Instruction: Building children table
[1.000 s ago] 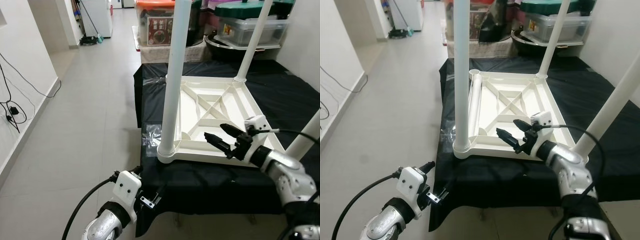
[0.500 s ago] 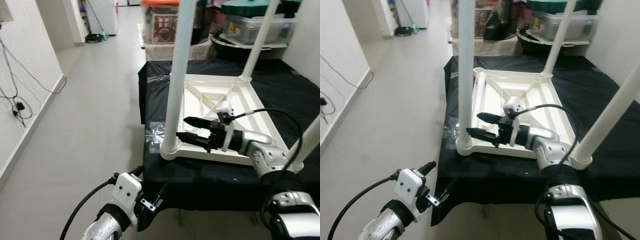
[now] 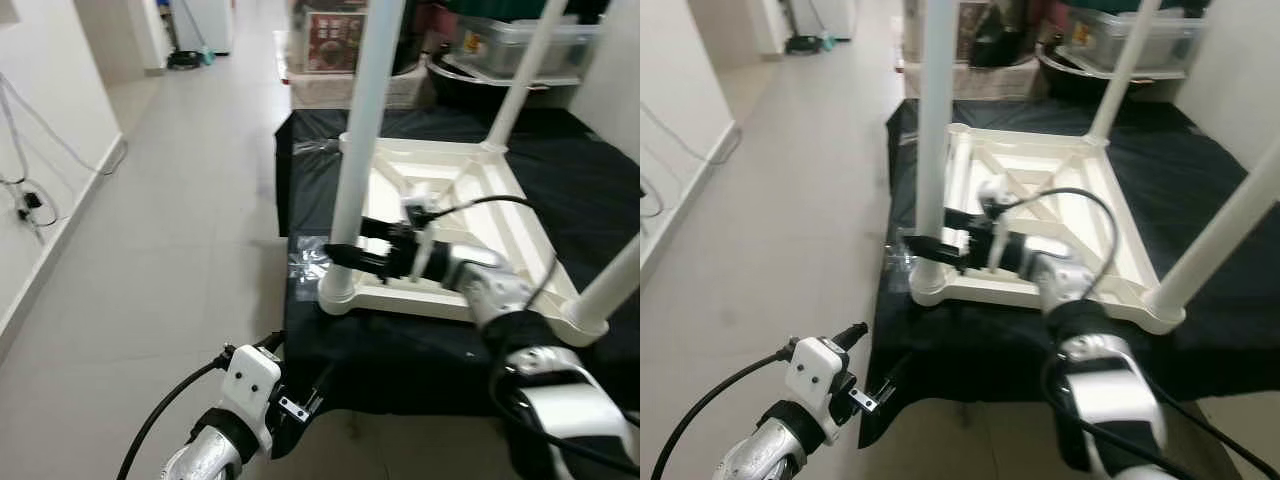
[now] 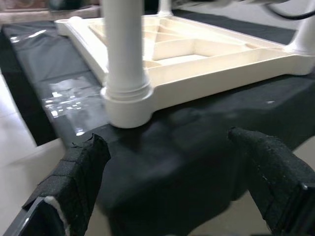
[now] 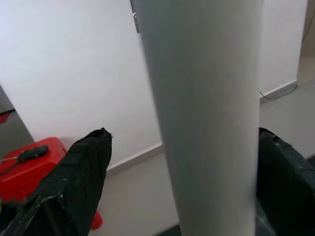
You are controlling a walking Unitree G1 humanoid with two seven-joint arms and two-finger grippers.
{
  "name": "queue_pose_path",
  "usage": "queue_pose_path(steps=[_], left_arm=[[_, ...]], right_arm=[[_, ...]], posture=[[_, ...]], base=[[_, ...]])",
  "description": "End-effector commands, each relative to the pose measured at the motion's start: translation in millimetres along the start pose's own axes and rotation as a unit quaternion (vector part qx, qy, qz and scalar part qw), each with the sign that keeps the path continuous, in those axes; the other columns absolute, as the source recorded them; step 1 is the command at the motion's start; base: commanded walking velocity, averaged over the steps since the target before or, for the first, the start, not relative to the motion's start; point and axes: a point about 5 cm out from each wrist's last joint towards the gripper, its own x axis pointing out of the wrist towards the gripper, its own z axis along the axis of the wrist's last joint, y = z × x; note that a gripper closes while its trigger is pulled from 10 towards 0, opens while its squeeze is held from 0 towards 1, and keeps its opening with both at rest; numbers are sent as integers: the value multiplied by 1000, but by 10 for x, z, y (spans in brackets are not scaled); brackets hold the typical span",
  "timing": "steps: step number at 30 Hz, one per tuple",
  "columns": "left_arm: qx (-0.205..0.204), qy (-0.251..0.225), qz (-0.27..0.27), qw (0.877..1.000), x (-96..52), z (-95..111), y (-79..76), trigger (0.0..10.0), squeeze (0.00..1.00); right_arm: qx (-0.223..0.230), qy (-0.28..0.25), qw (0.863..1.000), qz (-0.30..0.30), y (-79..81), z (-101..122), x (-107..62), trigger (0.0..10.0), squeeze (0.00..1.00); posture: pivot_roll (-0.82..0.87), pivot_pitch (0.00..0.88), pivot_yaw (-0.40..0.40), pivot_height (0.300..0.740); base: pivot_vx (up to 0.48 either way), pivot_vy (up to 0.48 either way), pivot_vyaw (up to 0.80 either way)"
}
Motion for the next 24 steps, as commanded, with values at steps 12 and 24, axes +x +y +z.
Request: queue_pose_path(steps=[12, 24], left_arm=[[5, 10, 6, 1000, -19, -15, -5, 10000, 0], [8, 13, 7, 1000, -9, -29, 4, 10000, 0]], right_arm=[[4, -2, 1000, 21, -2, 68, 185, 0, 0], [-4, 12, 1000, 19, -73, 25, -98, 0, 0]], posture=[[162, 112, -59, 740], [150, 100, -53, 740]], base=[[0, 0, 0], [0, 0, 0]])
